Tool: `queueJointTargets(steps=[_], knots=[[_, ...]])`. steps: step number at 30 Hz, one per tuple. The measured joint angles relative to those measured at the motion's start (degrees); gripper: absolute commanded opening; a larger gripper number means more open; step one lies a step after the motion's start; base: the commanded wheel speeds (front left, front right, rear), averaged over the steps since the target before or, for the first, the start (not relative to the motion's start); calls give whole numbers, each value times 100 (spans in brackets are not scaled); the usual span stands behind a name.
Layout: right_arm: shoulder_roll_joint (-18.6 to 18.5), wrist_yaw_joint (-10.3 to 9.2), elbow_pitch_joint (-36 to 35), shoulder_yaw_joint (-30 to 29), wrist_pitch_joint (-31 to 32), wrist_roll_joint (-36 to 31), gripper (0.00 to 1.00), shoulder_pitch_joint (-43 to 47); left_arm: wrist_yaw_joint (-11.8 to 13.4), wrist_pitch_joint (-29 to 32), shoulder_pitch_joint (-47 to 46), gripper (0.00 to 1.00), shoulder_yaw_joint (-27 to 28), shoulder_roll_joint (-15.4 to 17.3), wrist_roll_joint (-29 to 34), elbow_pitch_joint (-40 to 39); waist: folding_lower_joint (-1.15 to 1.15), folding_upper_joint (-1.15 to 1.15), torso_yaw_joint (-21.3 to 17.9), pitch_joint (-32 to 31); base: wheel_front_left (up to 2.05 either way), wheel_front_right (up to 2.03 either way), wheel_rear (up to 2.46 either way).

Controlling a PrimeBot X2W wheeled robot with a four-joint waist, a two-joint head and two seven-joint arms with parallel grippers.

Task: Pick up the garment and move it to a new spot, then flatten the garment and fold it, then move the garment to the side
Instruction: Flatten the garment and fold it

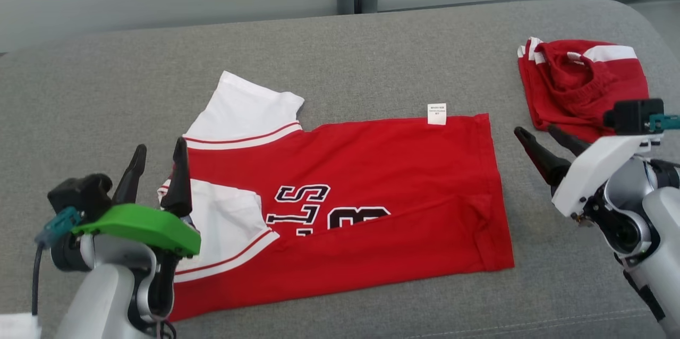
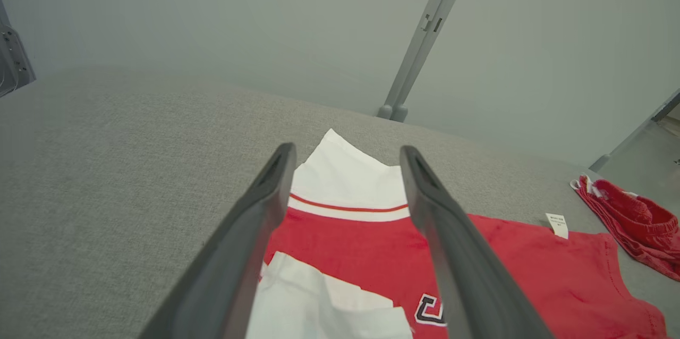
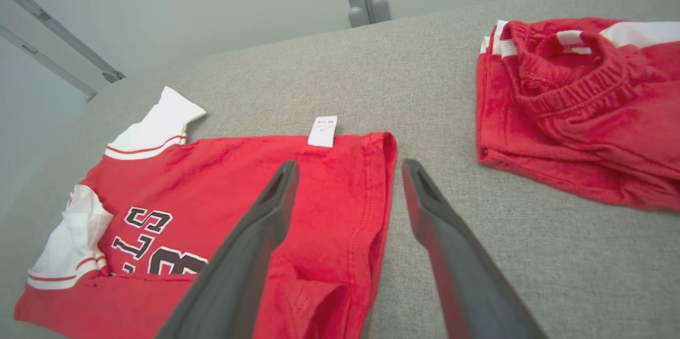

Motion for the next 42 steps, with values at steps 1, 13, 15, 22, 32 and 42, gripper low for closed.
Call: queueJointTargets(steps=[1, 13, 15, 22, 32, 42], knots=[[-12, 0, -24, 42, 36, -62, 100, -114, 0, 85, -143, 100, -32, 3, 9, 75, 0, 0, -23, 46, 0, 0, 0], [8, 59, -255, 416, 479, -437, 100, -1223, 24, 1183, -1802, 100, -222, 280, 364, 890, 0, 0, -337, 814, 0, 0, 0], [51, 66, -285, 468, 528, -449, 100, -1357, 24, 1345, -2063, 100, -218, 359, 422, 1018, 0, 0, -397, 965, 0, 0, 0], [164, 132, -353, 522, 577, -494, 100, -1831, 25, 1924, -2855, 100, -223, 503, 563, 1443, 0, 0, -614, 1503, 0, 0, 0], [319, 211, -275, 536, 543, -546, 100, -2147, 25, 2284, -3520, 100, -252, 576, 721, 1970, 0, 0, -909, 2128, 0, 0, 0], [355, 259, 8, 537, 414, -590, 100, -2231, 25, 2272, -3778, 100, -242, 587, 781, 2443, 0, 0, -1038, 2392, 0, 0, 0]])
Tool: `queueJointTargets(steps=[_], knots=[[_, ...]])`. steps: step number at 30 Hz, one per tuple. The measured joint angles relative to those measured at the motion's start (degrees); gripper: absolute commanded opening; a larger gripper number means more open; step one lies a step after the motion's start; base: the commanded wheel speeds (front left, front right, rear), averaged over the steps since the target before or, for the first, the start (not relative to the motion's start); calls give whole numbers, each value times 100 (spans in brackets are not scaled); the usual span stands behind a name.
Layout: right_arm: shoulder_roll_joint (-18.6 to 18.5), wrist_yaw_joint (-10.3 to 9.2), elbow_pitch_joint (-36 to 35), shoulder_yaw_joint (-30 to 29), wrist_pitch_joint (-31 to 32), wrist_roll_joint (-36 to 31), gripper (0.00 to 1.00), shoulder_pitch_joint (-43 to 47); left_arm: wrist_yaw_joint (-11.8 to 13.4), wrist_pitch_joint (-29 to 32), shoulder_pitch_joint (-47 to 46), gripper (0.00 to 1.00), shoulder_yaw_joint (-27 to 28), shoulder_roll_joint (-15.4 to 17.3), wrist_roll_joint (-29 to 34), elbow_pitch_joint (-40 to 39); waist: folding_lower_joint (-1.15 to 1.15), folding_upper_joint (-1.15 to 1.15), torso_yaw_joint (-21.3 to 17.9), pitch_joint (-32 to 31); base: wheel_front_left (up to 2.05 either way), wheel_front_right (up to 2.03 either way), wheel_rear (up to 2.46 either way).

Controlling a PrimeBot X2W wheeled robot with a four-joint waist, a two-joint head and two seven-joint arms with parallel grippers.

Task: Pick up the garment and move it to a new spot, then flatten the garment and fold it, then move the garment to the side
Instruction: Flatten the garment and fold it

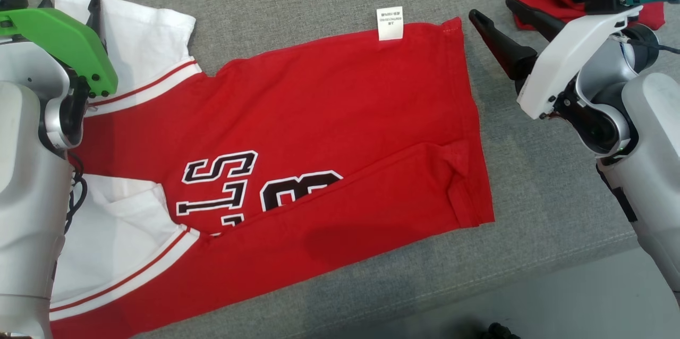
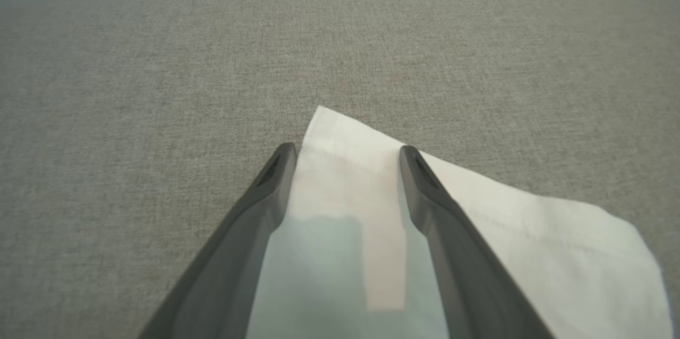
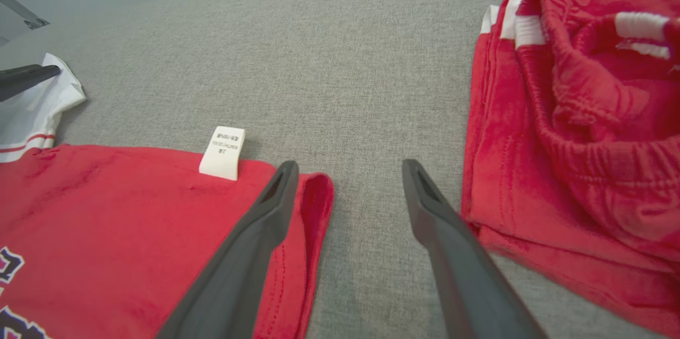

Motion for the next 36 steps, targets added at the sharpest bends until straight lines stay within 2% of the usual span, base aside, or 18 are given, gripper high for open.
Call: queueJointTargets(steps=[9, 10, 11, 13, 15, 16, 25, 36], knots=[[99, 53, 168, 52, -93, 1, 100, -4, -1, -109, -164, 100, -4, 21, 91, 333, 0, 0, -15, -5, 0, 0, 0], [100, 54, 191, 55, -96, 1, 100, -4, -2, -147, -202, 79, -10, 21, 99, 413, 0, 0, -22, -5, 0, 0, 0], [100, 54, 205, 55, -100, 1, 100, -5, -3, -157, -222, 50, -11, 20, 99, 439, 0, 0, -24, -5, 0, 0, 0], [103, 58, 236, 56, -129, 1, 100, -7, -45, -174, -250, 32, -35, 19, 100, 475, 0, 0, -26, -5, 0, 0, 0], [105, 76, 268, 60, -145, 1, 100, -13, -65, -220, -276, 4, -69, 7, 118, 513, 0, 0, -25, -6, 0, 0, 0], [109, 78, 286, 63, -151, 1, 100, -19, -93, -233, -291, 0, -78, -3, 124, 543, 0, 0, -23, -8, 0, 0, 0], [97, 102, 433, 31, -247, 1, 100, -119, -268, -422, -362, 0, -227, -155, 144, 668, 0, 0, 59, -27, 0, 0, 0], [1, 154, 769, 55, -174, 31, 100, -118, -636, -1101, -487, 0, -188, -321, 111, 477, 0, 0, 341, -121, 0, 0, 0]])
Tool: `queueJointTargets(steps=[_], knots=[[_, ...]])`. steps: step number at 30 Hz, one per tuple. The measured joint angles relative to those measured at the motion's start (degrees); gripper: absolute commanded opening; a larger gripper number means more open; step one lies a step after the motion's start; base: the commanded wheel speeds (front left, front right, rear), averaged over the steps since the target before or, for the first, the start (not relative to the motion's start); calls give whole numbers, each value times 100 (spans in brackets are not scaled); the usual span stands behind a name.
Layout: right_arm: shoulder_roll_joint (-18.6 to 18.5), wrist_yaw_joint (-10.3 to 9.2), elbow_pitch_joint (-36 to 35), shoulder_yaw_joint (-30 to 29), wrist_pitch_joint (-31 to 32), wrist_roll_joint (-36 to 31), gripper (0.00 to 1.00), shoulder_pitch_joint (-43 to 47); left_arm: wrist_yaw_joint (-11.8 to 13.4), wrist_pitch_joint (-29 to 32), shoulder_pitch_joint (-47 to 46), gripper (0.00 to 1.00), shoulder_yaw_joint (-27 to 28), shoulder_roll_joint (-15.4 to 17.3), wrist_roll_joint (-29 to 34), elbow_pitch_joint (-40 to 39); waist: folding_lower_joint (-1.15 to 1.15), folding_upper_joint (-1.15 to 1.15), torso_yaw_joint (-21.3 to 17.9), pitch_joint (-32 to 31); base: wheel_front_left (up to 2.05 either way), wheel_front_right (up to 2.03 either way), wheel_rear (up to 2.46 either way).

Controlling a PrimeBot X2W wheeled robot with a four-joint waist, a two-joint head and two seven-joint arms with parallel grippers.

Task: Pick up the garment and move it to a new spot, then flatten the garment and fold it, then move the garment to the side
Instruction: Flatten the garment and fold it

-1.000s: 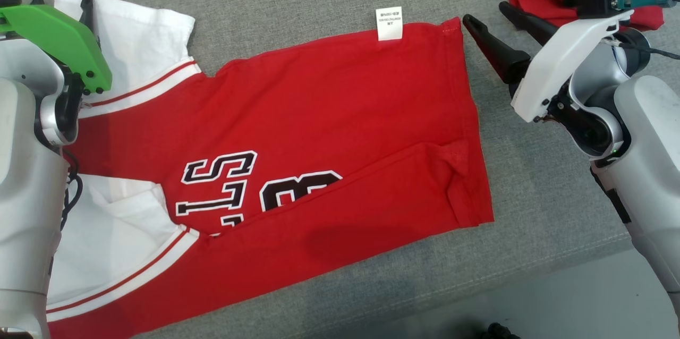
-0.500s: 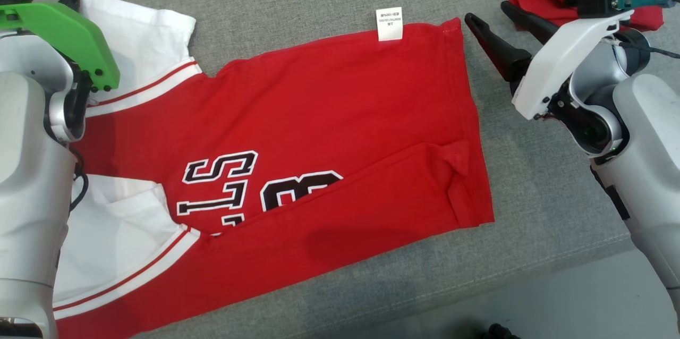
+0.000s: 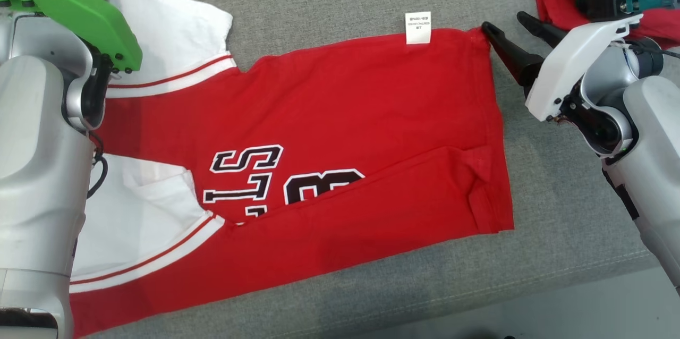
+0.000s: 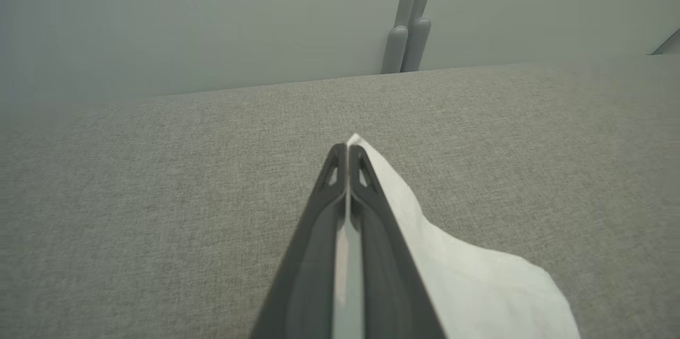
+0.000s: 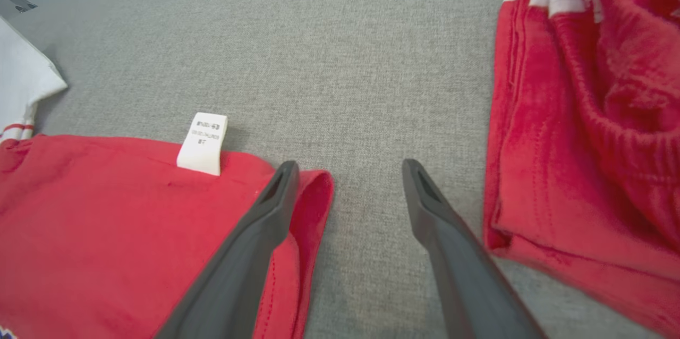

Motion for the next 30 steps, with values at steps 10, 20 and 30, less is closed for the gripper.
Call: queueJointTargets(steps=[10, 20, 30], knots=[[-31, 43, 304, 142, 353, 231, 100, 7, -185, -639, 186, 0, 200, -165, -290, -437, 0, 0, 287, -109, 0, 0, 0], [-18, 51, 443, 175, 437, 291, 0, 7, -259, -891, 675, 0, 222, -132, -346, -676, 0, 0, 392, -177, 0, 0, 0], [16, 98, 464, 98, 81, 291, 0, 2, -259, -1180, 976, 0, 431, -81, -483, -953, 0, 0, 401, -258, 0, 0, 0]])
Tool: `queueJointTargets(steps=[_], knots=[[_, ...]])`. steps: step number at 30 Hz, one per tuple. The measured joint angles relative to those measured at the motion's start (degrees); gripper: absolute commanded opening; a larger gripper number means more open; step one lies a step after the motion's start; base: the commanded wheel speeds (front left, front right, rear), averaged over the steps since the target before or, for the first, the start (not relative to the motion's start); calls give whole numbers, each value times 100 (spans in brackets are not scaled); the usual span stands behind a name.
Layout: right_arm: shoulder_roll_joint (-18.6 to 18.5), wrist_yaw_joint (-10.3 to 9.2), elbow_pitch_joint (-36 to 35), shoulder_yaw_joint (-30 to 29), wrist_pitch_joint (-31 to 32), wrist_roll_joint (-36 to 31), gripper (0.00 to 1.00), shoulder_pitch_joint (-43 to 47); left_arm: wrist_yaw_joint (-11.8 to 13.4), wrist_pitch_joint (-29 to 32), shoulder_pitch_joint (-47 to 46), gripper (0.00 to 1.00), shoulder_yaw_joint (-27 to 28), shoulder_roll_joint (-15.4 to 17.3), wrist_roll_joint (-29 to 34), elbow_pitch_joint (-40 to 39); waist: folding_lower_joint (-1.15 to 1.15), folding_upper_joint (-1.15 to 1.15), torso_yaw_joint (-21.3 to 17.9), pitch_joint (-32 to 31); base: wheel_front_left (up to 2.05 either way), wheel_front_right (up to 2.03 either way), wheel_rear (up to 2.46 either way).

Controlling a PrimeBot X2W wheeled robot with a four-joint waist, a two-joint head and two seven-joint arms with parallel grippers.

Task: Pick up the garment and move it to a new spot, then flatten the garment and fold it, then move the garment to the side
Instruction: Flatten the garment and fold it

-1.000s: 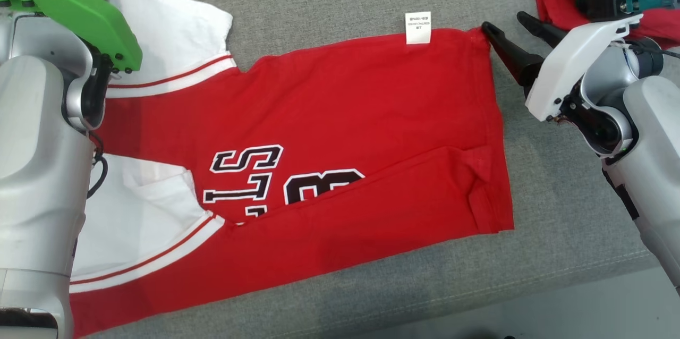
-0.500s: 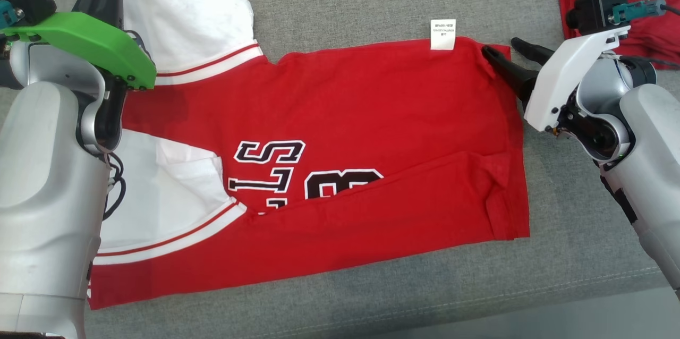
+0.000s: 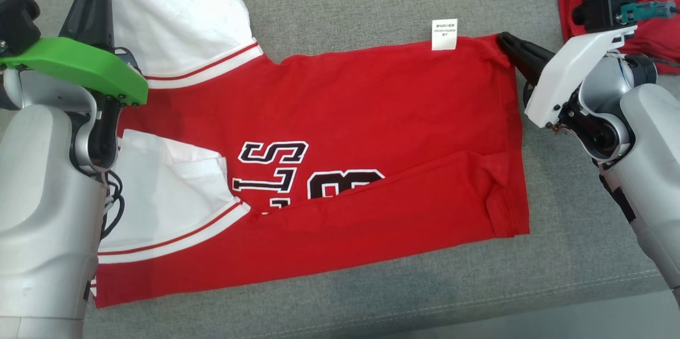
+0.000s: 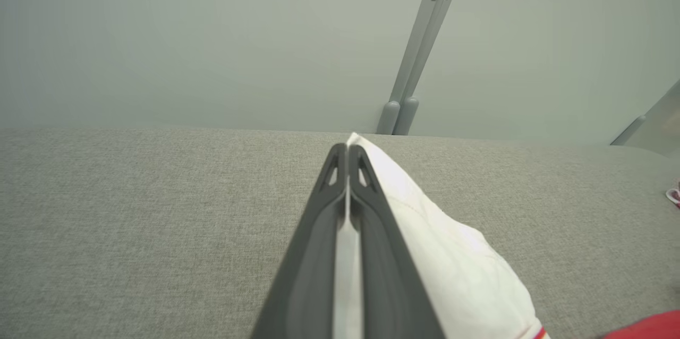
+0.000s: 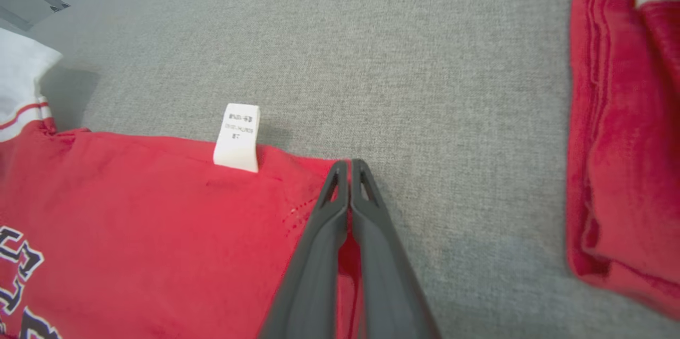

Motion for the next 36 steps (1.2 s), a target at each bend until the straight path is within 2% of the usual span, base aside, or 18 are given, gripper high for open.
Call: queueJointTargets(steps=[9, 22, 29, 36], knots=[[76, 3, -108, -134, -572, 62, 0, 101, 0, -381, 581, 0, 215, -2, -162, -428, 0, 0, -8, -249, 0, 0, 0], [-24, 52, -188, -201, -1434, 165, 0, 1306, 36, -646, 2182, 0, 437, -261, -437, -1055, 0, 0, 213, -845, 0, 0, 0], [35, 52, -223, -190, -1808, 274, 0, 1984, 276, -667, 3242, 0, 603, -441, -525, -1435, 0, 0, 400, -1338, 0, 0, 0], [100, 52, -318, -120, -1876, 353, 0, 2512, 445, -667, 4281, 0, 642, -563, -614, -1908, 0, 0, 530, -1740, 0, 0, 0]])
